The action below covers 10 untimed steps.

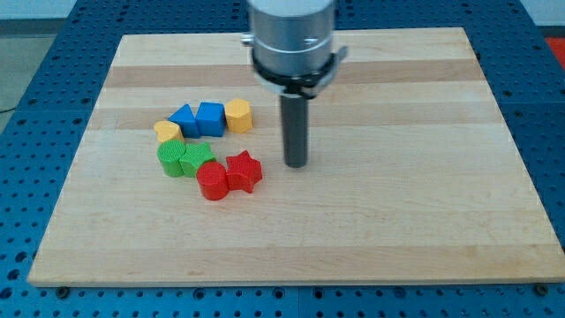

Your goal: Move your arm closer to the green star

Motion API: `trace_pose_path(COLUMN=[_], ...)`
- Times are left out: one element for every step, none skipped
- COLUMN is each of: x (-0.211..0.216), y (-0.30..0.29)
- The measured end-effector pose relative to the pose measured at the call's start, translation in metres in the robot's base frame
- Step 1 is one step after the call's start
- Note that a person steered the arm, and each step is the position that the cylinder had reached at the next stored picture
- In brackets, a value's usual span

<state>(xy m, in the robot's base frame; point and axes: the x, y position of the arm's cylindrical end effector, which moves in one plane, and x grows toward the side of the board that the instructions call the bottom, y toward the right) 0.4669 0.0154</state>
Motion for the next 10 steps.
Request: trace_pose_path(x=[0.0,0.016,0.075,0.127,0.143,0.143,0.143,0.143,0.143,0.143], y=[0.03,0.069,0.09,0.072,0.044,0.042,0.002,-0.047,-0.098,-0.104])
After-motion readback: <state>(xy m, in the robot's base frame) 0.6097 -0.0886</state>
